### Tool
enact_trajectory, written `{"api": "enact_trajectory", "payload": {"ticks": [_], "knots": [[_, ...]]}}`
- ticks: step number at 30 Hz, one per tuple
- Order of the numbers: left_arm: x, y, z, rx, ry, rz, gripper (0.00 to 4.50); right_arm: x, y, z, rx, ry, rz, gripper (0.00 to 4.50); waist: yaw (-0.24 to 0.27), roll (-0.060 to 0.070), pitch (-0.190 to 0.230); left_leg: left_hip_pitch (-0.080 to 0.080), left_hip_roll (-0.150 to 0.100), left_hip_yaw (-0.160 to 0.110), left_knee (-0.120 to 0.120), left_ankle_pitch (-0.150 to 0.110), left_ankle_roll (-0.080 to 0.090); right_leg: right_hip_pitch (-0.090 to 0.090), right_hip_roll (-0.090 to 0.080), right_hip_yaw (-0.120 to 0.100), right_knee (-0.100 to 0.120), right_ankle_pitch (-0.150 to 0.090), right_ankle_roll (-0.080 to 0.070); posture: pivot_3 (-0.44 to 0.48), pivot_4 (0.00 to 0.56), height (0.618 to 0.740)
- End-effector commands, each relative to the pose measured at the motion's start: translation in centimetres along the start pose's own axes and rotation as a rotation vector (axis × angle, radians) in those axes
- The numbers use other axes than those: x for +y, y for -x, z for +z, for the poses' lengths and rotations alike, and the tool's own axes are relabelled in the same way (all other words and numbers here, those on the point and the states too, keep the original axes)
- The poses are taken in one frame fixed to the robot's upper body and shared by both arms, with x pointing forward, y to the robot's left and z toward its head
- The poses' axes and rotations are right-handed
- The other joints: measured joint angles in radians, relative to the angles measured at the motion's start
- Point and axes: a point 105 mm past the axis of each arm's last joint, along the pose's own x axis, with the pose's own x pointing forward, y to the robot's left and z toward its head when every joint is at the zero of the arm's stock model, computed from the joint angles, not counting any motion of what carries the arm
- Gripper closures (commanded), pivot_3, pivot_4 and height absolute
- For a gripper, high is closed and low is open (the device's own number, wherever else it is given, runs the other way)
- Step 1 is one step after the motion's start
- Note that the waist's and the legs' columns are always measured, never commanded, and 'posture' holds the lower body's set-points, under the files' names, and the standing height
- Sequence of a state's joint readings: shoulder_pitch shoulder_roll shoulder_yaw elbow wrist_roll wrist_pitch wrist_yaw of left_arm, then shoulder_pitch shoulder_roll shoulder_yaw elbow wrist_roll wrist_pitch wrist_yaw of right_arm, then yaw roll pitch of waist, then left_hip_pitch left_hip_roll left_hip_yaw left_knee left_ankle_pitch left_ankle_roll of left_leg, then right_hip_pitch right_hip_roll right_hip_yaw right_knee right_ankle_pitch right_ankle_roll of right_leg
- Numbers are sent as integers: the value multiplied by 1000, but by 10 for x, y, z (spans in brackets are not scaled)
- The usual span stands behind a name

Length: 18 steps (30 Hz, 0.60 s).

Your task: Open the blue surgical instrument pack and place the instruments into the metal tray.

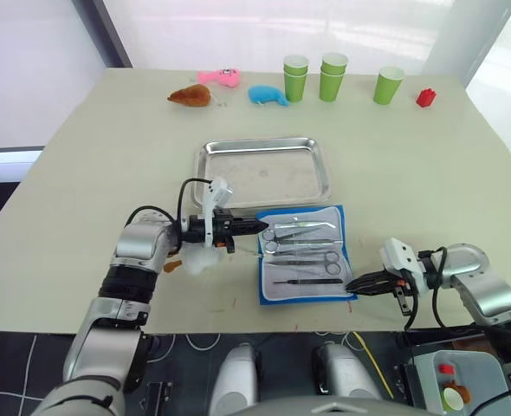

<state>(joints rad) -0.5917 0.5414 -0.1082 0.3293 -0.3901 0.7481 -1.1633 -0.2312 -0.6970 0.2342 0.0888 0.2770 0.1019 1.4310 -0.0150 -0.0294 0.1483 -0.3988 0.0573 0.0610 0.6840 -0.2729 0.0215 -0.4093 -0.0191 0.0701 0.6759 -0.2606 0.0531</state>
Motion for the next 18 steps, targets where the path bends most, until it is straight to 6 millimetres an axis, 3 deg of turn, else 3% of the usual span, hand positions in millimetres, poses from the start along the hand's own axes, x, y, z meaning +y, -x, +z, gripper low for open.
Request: {"api": "enact_trajectory", "payload": {"ticks": [1,14,18], "knots": [[15,-4,-23,83,87,92,4500,13,-13,-25,78,-68,53,4482,0,0,-2,0,0,0,0,0,0,0,0,0,0,0,0,0,150,740],[28,-5,-23,46,165,135,4500,11,-14,-25,69,-55,42,4482,1,1,-11,7,0,-1,0,0,0,6,0,0,-1,0,0,0,150,740],[22,-6,-15,-16,225,75,4500,10,-14,-25,70,-47,42,4482,0,2,-12,8,0,-1,-1,0,0,7,0,-1,-2,0,0,0,150,740]]}}
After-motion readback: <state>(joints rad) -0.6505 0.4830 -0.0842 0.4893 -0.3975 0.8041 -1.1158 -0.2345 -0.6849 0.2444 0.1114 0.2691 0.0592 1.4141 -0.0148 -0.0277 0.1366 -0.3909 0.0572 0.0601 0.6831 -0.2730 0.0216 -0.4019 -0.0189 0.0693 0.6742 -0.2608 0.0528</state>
